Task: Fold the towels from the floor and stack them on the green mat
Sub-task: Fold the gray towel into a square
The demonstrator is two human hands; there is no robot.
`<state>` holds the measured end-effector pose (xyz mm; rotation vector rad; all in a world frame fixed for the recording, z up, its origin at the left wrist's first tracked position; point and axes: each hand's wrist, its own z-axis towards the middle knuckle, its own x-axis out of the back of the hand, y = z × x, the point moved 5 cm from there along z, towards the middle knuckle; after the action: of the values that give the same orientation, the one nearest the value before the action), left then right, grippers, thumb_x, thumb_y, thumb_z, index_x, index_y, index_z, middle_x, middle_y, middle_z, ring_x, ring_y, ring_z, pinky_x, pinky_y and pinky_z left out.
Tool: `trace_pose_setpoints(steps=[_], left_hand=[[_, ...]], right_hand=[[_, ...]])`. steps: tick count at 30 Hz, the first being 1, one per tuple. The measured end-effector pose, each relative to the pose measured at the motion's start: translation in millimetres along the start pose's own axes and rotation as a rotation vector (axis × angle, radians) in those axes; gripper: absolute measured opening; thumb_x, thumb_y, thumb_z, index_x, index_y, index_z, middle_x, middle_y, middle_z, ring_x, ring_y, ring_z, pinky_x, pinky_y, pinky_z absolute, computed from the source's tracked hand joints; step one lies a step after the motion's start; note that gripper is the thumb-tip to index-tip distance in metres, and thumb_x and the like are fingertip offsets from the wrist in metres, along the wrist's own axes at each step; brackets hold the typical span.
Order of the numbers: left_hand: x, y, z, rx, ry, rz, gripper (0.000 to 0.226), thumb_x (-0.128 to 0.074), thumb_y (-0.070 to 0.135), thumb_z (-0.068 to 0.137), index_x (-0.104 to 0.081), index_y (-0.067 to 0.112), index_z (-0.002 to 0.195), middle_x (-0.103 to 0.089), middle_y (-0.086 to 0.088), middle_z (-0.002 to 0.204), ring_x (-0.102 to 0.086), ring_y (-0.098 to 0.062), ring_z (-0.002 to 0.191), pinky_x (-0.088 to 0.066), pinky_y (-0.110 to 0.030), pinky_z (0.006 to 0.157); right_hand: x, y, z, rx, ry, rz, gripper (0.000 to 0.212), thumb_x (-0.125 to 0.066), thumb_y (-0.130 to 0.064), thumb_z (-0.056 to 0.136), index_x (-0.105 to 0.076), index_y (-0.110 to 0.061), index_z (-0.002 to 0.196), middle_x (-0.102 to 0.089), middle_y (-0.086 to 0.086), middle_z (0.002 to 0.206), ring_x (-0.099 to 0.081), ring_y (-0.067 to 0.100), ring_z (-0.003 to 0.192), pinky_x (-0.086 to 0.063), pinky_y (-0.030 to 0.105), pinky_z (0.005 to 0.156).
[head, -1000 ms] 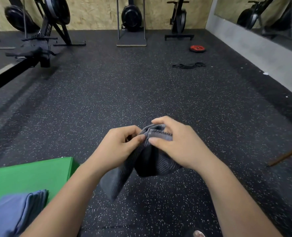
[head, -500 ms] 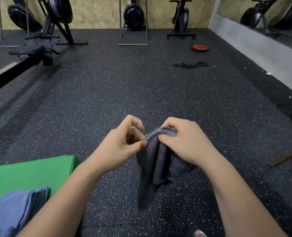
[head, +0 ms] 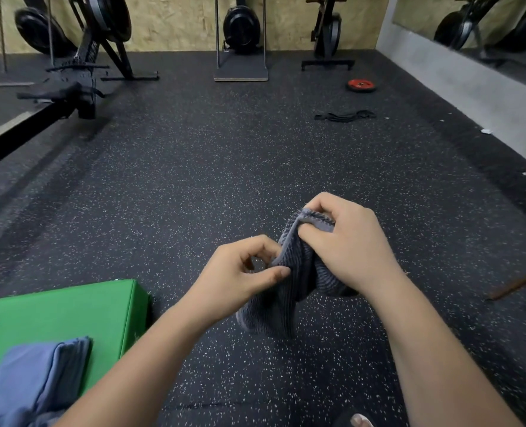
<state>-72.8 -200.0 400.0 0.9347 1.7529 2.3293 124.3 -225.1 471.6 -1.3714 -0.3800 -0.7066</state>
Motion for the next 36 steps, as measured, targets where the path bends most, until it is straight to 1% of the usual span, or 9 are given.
trace_pose_setpoints(steps=[4,10,14,19,23,27,30,33,36], left_hand=[[-5,-13,1,0.005,-0.008,0.132,0.013,-0.085,0.032,0.093,-0.074,0.030,0.087,-0.075,0.011,0.087,-0.066,-0.005,0.082,-0.052,-0.031,0.078],[2,-43,2,0.142,-0.084,0.223,0.011,-0.081,0.035,0.096,-0.078,0.034,0.086,-0.076,0.019,0.082,-0.067,0.003,0.076,-0.051,-0.020,0.073],[0,-65,0,0.154,-0.165,0.384,0.013,-0.076,0.030,0.098,-0.071,0.034,0.087,-0.074,0.021,0.083,-0.069,0.000,0.079,-0.053,-0.025,0.074],[8,-78,3,0.198,-0.139,0.494,0.004,-0.074,0.028,0.096,-0.073,0.029,0.092,-0.076,0.016,0.086,-0.071,-0.003,0.081,-0.058,-0.027,0.077],[22,-99,4,0.248,-0.125,0.603,0.004,-0.076,0.029,0.093,-0.072,0.030,0.092,-0.075,0.014,0.084,-0.071,-0.010,0.080,-0.060,-0.034,0.077],[40,-115,1,0.312,-0.093,0.676,0.020,-0.077,0.023,0.089,-0.064,0.039,0.086,-0.074,0.014,0.085,-0.069,-0.011,0.082,-0.057,-0.032,0.077],[53,-118,-1,0.335,-0.016,0.630,0.023,-0.076,0.021,0.093,-0.063,0.038,0.085,-0.072,0.016,0.082,-0.066,-0.005,0.079,-0.050,-0.029,0.073],[59,-106,0,0.315,0.069,0.509,0.019,-0.072,0.025,0.100,-0.061,0.036,0.090,-0.071,0.016,0.080,-0.061,-0.001,0.075,-0.048,-0.029,0.071],[59,-78,3,0.241,0.125,0.439,0.014,-0.067,0.025,0.105,-0.062,0.035,0.095,-0.070,0.024,0.089,-0.062,0.002,0.079,-0.049,-0.026,0.075]], right_hand=[[6,2,1,-0.018,0.076,-0.003,0.004,-0.072,-0.028,0.089,-0.069,-0.029,0.087,-0.072,-0.012,0.078,-0.065,0.011,0.074,-0.050,0.028,0.066],[26,10,1,-0.050,0.253,0.010,0.006,-0.073,-0.025,0.091,-0.068,-0.026,0.087,-0.071,-0.011,0.079,-0.064,0.008,0.078,-0.049,0.024,0.066],[31,13,1,-0.068,0.302,0.009,0.008,-0.073,-0.022,0.092,-0.070,-0.026,0.087,-0.071,-0.013,0.079,-0.064,0.005,0.081,-0.048,0.021,0.065],[44,18,0,-0.104,0.414,0.007,0.005,-0.071,-0.021,0.092,-0.071,-0.025,0.090,-0.071,-0.013,0.079,-0.063,0.000,0.080,-0.044,0.010,0.057],[60,25,-1,-0.143,0.510,0.025,0.003,-0.071,-0.020,0.093,-0.072,-0.023,0.093,-0.069,-0.015,0.081,-0.061,-0.007,0.076,-0.040,0.004,0.058],[58,30,-1,-0.167,0.505,0.003,0.003,-0.071,-0.020,0.093,-0.071,-0.023,0.094,-0.067,-0.017,0.080,-0.057,-0.015,0.070,-0.038,0.003,0.057],[54,34,1,-0.183,0.476,-0.016,0.003,-0.070,-0.021,0.094,-0.070,-0.024,0.094,-0.067,-0.018,0.081,-0.057,-0.017,0.072,-0.038,0.003,0.056],[56,34,3,-0.194,0.474,-0.026,0.002,-0.070,-0.024,0.094,-0.069,-0.023,0.094,-0.066,-0.016,0.079,-0.059,-0.010,0.071,-0.039,0.006,0.054],[52,35,5,-0.226,0.399,-0.064,0.005,-0.071,-0.029,0.094,-0.069,-0.024,0.094,-0.068,-0.014,0.079,-0.060,0.000,0.068,-0.039,0.012,0.050]])
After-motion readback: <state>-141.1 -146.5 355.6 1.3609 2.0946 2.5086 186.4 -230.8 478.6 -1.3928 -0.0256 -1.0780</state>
